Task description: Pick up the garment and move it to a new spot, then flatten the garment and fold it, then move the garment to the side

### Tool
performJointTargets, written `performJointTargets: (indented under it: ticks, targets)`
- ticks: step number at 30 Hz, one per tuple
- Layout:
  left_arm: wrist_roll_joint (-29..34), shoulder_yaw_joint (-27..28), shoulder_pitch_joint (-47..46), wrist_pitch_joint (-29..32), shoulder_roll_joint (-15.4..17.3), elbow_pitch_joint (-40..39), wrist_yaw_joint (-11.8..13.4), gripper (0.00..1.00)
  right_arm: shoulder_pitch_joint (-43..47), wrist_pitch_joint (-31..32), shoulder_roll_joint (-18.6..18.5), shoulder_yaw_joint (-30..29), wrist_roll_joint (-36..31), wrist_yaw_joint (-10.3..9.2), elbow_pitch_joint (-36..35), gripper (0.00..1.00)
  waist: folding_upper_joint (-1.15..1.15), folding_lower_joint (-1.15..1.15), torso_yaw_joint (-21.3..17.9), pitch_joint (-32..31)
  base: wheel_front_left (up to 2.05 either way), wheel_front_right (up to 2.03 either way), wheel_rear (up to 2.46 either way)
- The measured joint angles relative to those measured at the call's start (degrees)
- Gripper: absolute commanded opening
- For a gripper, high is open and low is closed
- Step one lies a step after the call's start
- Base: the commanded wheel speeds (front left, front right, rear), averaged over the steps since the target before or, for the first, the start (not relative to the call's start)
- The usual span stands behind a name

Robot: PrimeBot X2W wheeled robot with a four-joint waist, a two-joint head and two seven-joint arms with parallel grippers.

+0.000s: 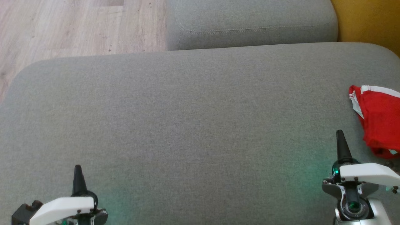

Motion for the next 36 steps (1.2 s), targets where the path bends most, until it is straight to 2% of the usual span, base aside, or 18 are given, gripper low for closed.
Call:
performJointTargets:
  ticks: [36]
  targets:
    - [-23.21,1.05,-2.24,5.77,0.00,-1.93,-1.46,0.00,1.29,5.97,0.00,-3.85,22.75,0.00,-5.28,0.00,0.00,0.00,-0.79,0.19,0.00,0.00,0.00]
